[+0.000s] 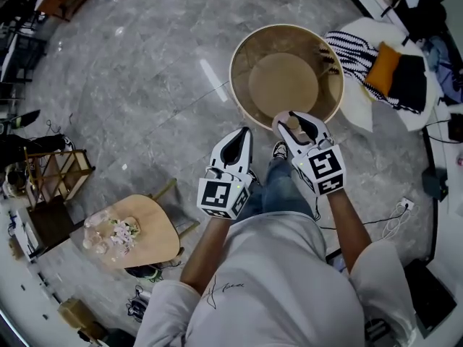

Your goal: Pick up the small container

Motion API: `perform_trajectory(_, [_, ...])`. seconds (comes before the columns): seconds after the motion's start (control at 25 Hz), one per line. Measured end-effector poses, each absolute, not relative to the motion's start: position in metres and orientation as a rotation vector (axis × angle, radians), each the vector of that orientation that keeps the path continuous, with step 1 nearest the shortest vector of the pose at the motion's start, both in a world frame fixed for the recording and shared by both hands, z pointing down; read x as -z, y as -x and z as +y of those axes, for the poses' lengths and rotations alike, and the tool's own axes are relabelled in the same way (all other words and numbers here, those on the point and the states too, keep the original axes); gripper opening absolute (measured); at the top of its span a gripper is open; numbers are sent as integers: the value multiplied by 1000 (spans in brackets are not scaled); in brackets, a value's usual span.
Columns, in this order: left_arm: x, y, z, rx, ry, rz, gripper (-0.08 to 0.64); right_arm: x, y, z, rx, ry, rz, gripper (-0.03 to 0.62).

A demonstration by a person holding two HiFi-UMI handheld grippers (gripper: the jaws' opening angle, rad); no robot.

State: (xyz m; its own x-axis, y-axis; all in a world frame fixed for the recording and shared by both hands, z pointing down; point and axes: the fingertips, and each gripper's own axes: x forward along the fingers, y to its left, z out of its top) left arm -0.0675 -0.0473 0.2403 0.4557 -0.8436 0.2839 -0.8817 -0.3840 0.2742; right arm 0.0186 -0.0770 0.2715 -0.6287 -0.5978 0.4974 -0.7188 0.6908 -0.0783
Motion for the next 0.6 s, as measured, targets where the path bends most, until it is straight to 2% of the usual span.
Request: perform_trajectory(0.6, [-201, 55, -15, -103, -2444, -1352, 15, -227, -19, -43, -337, -1022, -2488, 140])
